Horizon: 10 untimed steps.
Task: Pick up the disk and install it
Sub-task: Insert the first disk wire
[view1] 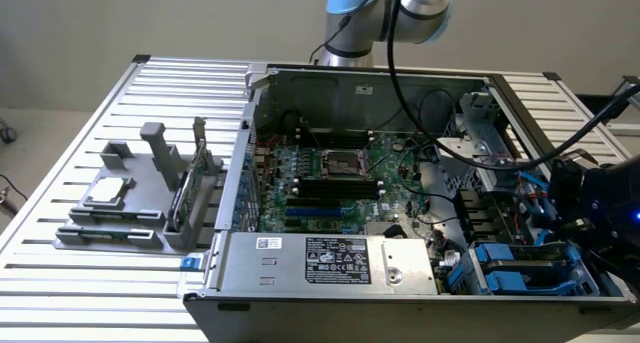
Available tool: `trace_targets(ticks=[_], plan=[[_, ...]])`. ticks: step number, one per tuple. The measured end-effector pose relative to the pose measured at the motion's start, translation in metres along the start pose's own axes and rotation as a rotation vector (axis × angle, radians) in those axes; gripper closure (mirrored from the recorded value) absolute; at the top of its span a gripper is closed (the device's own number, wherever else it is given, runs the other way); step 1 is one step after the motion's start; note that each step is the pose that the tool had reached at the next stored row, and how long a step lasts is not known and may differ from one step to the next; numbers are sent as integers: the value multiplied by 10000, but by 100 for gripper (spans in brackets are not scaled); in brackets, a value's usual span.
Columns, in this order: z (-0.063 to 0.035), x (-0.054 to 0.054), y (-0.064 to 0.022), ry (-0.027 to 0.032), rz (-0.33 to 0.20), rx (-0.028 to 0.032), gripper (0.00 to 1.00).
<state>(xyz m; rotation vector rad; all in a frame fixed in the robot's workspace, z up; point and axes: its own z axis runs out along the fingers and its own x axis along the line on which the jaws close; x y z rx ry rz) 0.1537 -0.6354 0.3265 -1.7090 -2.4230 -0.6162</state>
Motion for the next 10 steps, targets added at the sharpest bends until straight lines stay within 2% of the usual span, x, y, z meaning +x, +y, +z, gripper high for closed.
trace_targets(ticks=[6,10], plan=[[-54,45,-27,-3,0,6,83],[-93,84,-91,-26,-2,19,83]])
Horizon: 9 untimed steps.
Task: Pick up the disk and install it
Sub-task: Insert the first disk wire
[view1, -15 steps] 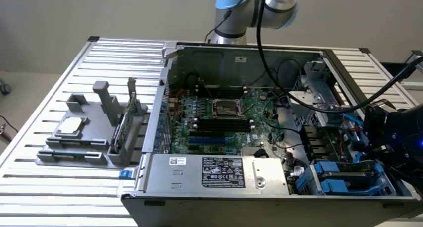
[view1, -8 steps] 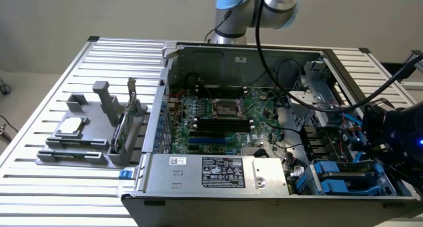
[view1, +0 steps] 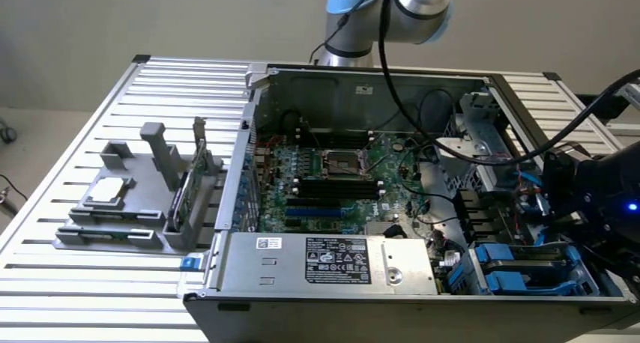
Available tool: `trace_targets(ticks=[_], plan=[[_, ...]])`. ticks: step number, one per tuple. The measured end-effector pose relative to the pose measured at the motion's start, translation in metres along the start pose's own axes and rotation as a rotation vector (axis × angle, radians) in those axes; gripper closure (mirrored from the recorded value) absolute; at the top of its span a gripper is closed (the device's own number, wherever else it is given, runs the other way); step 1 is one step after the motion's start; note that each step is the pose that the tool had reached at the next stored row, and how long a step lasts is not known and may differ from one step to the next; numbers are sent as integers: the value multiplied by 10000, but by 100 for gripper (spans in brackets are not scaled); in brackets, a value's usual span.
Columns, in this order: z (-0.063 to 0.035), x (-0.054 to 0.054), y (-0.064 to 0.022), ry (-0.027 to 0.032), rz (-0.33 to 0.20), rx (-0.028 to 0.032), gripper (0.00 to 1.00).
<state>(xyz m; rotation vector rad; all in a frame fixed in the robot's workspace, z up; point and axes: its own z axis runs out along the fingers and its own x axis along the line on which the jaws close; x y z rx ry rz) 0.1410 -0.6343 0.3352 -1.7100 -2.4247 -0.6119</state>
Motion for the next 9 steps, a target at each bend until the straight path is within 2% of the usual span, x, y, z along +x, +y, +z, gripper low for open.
trace_targets(ticks=[2,4,9], plan=[[-8,18,-46,-72,-10,30,83],[-14,33,-83,-211,-29,87,83],[-20,49,-125,-673,-83,311,83]])
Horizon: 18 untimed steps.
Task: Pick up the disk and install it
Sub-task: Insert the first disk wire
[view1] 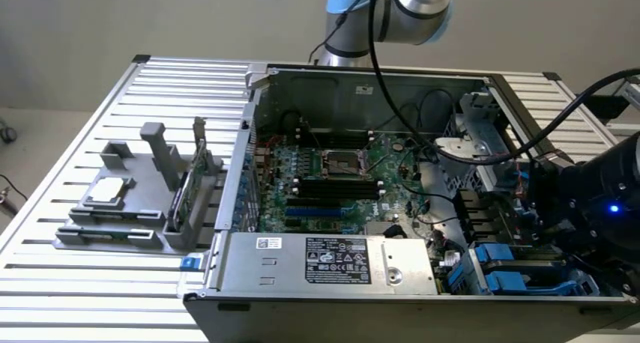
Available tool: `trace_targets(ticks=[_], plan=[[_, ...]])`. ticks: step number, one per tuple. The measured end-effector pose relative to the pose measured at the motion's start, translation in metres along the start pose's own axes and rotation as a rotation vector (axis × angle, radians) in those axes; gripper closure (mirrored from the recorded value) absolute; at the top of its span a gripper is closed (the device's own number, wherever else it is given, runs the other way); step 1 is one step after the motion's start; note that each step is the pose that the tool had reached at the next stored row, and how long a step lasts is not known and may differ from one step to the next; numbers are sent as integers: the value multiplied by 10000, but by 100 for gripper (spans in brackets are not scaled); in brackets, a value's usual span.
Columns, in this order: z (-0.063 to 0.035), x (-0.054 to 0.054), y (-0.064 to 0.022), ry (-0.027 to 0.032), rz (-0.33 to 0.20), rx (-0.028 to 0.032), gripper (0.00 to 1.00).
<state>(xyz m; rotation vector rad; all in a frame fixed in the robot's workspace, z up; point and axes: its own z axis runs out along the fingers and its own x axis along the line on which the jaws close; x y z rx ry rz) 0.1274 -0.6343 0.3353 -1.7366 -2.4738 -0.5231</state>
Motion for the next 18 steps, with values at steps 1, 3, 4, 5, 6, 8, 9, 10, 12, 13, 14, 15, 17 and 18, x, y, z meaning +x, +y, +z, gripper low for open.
trace_targets(ticks=[1,3,4,5,6,8,9,10,12,13,14,15,17,18], plan=[[0,2,-4,-93,-11,49,83],[-1,3,-8,-266,-29,140,83],[-1,3,-9,-339,-34,176,83],[-1,4,-9,-406,-38,211,83],[-1,4,-10,-469,-43,243,83],[-6,11,-6,-599,-58,300,83],[-13,19,-2,-663,-66,325,83],[-22,28,3,-726,-75,350,83],[-47,44,13,-820,-83,384,83],[-58,52,18,-855,-81,395,83],[-65,57,20,-880,-74,405,83],[-69,59,21,-900,-59,415,83],[-71,61,22,-924,-3,442,83],[-71,62,22,-933,29,458,83]])
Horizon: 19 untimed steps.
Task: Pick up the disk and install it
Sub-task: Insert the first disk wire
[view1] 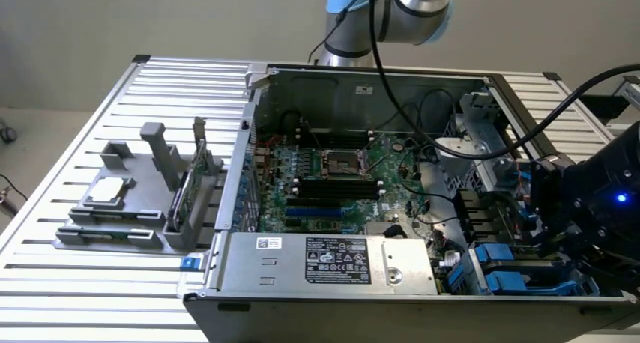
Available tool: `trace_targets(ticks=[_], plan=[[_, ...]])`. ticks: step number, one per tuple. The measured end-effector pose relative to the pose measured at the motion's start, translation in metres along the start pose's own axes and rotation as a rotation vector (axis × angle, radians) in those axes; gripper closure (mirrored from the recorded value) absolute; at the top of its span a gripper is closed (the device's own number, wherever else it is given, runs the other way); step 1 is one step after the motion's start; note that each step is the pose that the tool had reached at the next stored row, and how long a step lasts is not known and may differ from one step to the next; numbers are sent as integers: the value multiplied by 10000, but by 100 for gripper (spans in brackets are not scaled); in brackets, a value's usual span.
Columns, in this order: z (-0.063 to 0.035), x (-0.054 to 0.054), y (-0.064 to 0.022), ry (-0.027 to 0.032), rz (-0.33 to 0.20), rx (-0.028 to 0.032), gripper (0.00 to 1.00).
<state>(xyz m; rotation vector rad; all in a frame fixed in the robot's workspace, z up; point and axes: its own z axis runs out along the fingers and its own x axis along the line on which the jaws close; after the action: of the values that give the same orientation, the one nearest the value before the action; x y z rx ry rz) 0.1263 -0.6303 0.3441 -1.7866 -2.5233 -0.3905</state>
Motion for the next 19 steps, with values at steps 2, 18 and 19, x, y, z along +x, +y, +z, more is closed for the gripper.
trace_targets(ticks=[2,18,19], plan=[[-1,4,2,-13,65,20,83],[11,45,18,-188,988,-35,83],[12,45,17,-200,1074,-31,83]])
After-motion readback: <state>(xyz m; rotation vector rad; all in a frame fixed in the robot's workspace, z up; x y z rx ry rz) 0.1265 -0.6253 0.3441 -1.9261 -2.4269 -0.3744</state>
